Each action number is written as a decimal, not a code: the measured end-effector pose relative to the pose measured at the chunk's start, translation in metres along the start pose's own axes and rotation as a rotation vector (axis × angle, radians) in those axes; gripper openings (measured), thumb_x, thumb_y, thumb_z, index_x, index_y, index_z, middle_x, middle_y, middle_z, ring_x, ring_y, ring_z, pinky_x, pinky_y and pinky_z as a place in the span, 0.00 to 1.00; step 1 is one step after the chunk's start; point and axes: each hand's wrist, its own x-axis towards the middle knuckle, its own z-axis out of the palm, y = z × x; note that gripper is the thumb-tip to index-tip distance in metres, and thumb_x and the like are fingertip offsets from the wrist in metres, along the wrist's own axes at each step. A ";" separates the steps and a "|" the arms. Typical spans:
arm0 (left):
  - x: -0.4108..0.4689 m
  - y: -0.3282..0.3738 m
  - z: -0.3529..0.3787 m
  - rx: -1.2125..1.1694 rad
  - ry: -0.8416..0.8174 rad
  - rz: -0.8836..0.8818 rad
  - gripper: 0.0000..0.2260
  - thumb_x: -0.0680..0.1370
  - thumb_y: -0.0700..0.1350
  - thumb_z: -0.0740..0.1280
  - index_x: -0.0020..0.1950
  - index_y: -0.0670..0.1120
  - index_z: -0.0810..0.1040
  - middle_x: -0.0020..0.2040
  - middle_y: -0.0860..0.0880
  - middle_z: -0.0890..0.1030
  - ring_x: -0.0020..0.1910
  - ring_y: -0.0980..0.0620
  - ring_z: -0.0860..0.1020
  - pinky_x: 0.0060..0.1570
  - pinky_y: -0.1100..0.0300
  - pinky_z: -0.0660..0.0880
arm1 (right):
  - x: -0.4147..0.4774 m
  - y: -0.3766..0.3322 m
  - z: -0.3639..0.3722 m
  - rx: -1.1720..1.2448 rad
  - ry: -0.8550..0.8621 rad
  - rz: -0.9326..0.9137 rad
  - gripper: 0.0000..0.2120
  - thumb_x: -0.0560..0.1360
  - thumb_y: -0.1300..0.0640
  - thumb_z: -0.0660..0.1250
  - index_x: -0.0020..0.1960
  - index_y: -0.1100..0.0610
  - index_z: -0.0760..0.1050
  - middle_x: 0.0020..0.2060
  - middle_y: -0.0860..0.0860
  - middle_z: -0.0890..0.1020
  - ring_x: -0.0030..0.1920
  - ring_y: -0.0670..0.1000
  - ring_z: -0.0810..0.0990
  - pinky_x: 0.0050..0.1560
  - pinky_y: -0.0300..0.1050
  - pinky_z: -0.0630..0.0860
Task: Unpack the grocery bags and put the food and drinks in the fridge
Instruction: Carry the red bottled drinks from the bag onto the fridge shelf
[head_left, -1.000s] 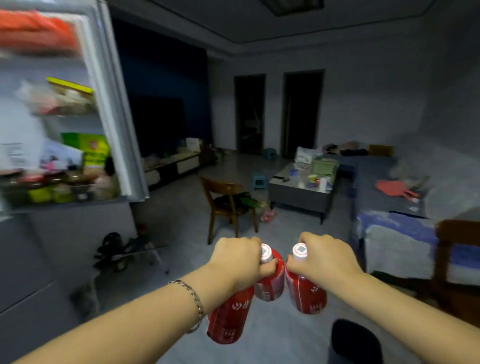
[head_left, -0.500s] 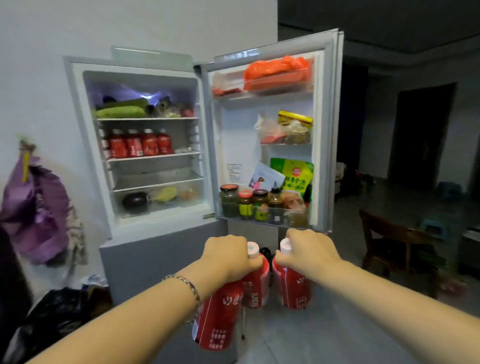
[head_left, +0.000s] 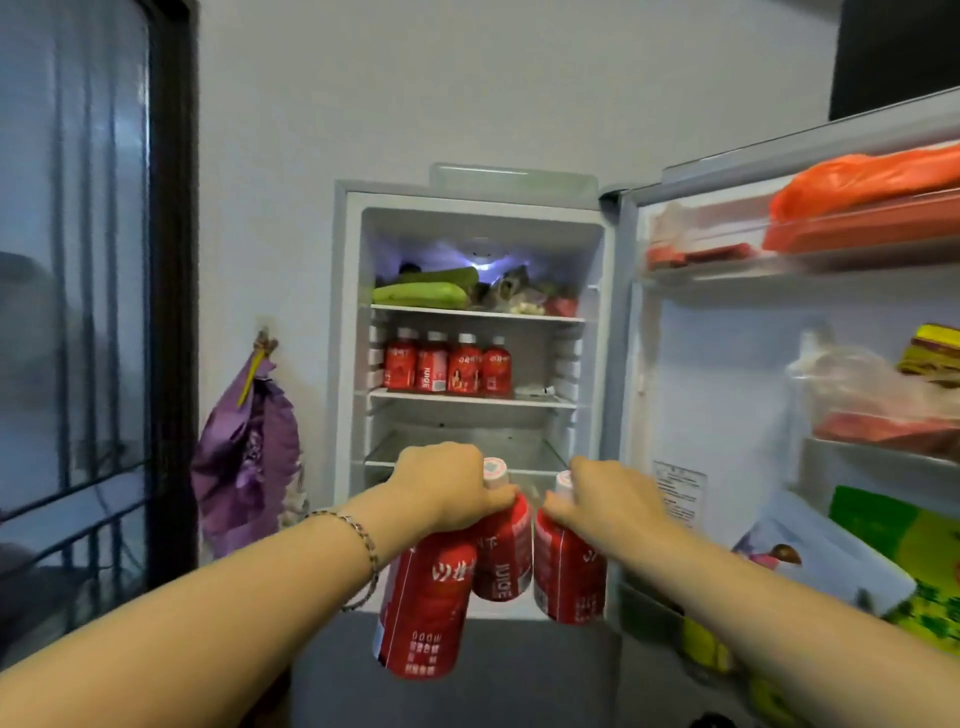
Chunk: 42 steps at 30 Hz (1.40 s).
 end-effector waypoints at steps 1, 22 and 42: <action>0.020 -0.009 0.001 0.002 0.009 -0.021 0.22 0.75 0.65 0.58 0.49 0.47 0.76 0.53 0.46 0.81 0.51 0.46 0.78 0.45 0.56 0.70 | 0.024 0.000 0.006 0.008 -0.004 -0.009 0.21 0.76 0.41 0.58 0.56 0.57 0.72 0.54 0.55 0.80 0.54 0.58 0.79 0.47 0.47 0.73; 0.348 -0.188 0.056 -0.008 0.044 0.007 0.21 0.74 0.66 0.59 0.40 0.49 0.70 0.52 0.47 0.80 0.50 0.47 0.77 0.45 0.57 0.68 | 0.442 -0.004 0.124 0.155 0.375 0.178 0.20 0.80 0.45 0.54 0.62 0.59 0.66 0.56 0.57 0.78 0.56 0.60 0.77 0.44 0.49 0.70; 0.390 -0.190 0.091 -0.076 0.023 0.061 0.21 0.73 0.67 0.60 0.34 0.51 0.69 0.35 0.55 0.73 0.40 0.52 0.73 0.42 0.58 0.66 | 0.483 -0.020 0.203 0.436 0.249 0.219 0.40 0.74 0.54 0.68 0.76 0.62 0.47 0.70 0.60 0.62 0.70 0.60 0.62 0.68 0.54 0.63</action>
